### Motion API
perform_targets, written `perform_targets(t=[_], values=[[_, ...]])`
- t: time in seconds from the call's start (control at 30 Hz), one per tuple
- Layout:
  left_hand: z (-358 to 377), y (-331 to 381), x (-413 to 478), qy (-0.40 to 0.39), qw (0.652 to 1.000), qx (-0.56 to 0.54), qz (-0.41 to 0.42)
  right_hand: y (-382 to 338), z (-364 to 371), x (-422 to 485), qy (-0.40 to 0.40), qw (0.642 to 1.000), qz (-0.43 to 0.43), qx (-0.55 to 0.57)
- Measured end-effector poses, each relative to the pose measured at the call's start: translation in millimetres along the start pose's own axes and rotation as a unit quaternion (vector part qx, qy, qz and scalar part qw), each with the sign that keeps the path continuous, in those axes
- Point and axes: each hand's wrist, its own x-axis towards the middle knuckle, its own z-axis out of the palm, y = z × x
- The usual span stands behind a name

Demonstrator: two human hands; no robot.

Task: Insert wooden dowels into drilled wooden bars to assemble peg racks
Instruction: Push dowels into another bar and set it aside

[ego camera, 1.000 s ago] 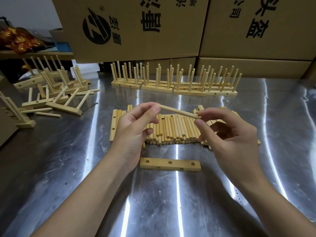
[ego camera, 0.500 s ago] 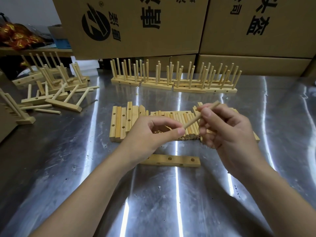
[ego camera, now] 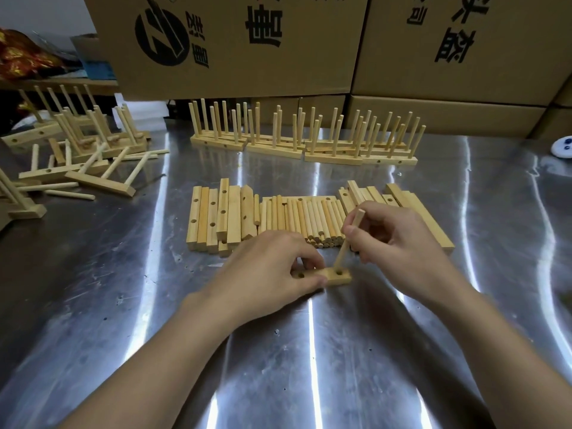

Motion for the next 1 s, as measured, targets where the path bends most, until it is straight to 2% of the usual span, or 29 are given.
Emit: perform_targets(t=[0.1, 0.5, 0.77, 0.83, 1.0], values=[[2.6, -1.0, 1.3, 0.024, 0.999, 0.035, -0.003, 1.8, -0.3, 0.5, -0.006, 1.000, 0.001, -0.022], [4.6, -5.1, 1.8, 0.030, 0.999, 0.021, -0.018, -4.2, 1.7, 0.6, -0.026, 0.993, -0.027, -0.111], [6.4, -7.2, 2.8, 0.034, 0.999, 0.021, -0.015, -5.2, 0.1, 1.1, -0.034, 0.991, -0.027, -0.125], [6.3, -7.4, 2.5, 0.033, 0.999, 0.023, -0.016, -4.8, 1.1, 0.5, -0.026, 0.993, -0.020, -0.113], [5.6, -7.5, 1.6, 0.031, 0.999, 0.028, -0.018, -6.2, -1.2, 3.5, -0.009, 1.000, 0.001, 0.004]])
